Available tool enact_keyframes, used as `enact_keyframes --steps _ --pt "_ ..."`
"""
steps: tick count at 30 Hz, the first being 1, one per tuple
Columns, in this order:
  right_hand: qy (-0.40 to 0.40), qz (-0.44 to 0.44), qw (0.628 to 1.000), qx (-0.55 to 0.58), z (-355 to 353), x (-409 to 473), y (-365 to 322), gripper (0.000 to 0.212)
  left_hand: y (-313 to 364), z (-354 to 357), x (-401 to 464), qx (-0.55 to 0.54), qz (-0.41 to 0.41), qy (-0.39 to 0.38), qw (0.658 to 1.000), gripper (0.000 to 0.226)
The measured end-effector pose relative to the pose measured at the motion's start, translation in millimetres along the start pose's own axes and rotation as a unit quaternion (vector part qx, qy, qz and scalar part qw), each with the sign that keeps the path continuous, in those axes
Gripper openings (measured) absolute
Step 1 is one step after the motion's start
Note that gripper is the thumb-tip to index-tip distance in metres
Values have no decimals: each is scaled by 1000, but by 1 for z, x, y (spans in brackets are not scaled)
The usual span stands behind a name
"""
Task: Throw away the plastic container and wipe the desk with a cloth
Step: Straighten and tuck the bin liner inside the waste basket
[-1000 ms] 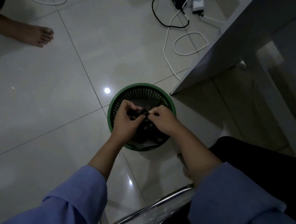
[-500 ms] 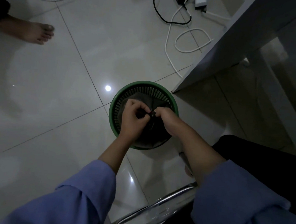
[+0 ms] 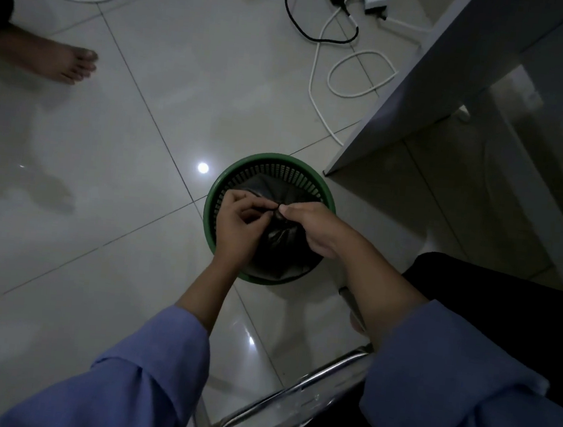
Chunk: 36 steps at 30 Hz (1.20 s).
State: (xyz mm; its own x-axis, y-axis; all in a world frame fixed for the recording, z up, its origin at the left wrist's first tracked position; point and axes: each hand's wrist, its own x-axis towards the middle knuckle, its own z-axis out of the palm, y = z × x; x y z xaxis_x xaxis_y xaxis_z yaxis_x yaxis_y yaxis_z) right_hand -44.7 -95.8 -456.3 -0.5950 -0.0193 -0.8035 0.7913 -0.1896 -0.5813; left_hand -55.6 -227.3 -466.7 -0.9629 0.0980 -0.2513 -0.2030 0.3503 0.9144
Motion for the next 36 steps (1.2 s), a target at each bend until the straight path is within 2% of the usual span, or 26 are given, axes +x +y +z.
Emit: enact_keyframes --steps 2,5,10,15,19,22,24,25,27,30,34,36 --pt "-9 20 999 34 -1 -1 -3 17 3 2 0 7 1 17 1000 20" --pt "15 32 999 32 1 -3 1 28 3 3 -5 27 -3 39 999 16" --pt "38 22 999 -10 2 -4 7 34 -4 1 -14 38 -13 -15 999 4" --pt "46 17 998 -29 -3 -1 7 29 -3 0 -7 156 37 -58 985 11" --pt "54 -61 989 -120 -4 -2 8 6 -5 -5 -3 203 63 -68 975 13" --pt "65 -131 979 -144 -4 -1 8 20 -7 -7 -3 189 49 -47 980 12" --pt "27 -149 976 -158 -4 -4 5 20 -9 -7 -3 177 20 -50 983 11" --pt "2 -151 973 -177 -4 -5 3 29 -10 -6 -2 167 7 -60 984 10" --pt "-27 -159 958 -238 -3 -6 4 42 -9 -4 -3 150 2 -89 985 7" --pt "32 -189 918 -346 0 -3 10 40 -12 -2 -6 133 9 -110 985 8" --pt "56 -189 827 -526 0 -7 10 30 -17 0 -11 131 9 -146 981 9" --pt "58 -185 791 -581 1 -9 12 30 -17 0 -12 132 -10 -178 975 11"
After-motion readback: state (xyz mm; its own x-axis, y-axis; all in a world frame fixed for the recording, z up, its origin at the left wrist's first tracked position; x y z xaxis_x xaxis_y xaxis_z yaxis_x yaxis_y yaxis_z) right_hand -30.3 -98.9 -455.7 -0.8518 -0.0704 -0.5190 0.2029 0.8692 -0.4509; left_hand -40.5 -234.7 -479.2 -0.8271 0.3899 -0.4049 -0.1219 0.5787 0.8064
